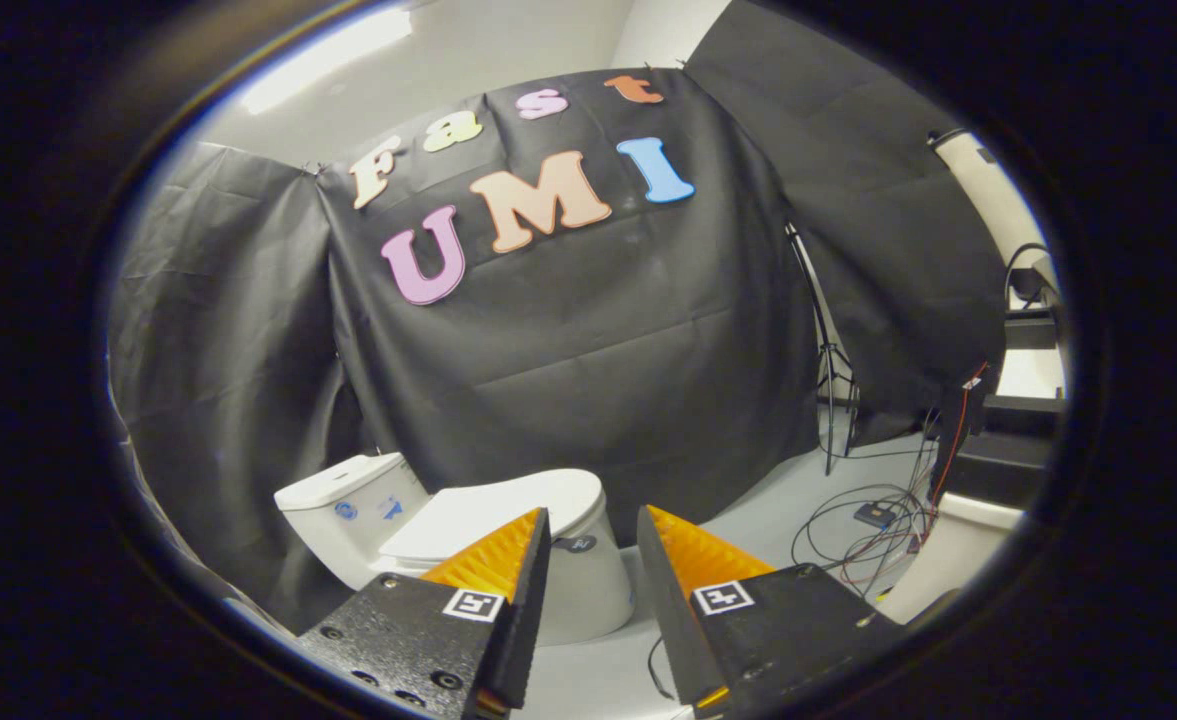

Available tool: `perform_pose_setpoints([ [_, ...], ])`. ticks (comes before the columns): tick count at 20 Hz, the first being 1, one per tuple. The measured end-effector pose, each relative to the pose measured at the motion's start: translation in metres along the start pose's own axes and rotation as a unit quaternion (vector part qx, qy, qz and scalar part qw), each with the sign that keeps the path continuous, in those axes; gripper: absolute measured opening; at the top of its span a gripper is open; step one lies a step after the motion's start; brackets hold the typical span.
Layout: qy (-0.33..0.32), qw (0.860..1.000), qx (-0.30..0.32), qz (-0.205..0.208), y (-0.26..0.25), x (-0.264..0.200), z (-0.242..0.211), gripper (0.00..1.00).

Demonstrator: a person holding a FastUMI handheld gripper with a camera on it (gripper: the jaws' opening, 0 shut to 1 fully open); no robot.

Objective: Open the toilet lid.

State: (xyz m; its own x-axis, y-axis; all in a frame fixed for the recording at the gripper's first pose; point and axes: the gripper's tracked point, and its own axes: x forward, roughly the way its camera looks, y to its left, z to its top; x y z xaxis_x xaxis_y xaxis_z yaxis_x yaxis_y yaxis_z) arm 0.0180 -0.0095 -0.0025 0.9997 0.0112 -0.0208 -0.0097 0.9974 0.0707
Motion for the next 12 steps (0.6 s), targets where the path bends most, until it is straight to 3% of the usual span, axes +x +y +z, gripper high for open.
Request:
perform_pose_setpoints([
  [12, 0.011, 1.000, 0.005, 0.003, -0.0003, 0.0041, -0.0032, 0.55],
])
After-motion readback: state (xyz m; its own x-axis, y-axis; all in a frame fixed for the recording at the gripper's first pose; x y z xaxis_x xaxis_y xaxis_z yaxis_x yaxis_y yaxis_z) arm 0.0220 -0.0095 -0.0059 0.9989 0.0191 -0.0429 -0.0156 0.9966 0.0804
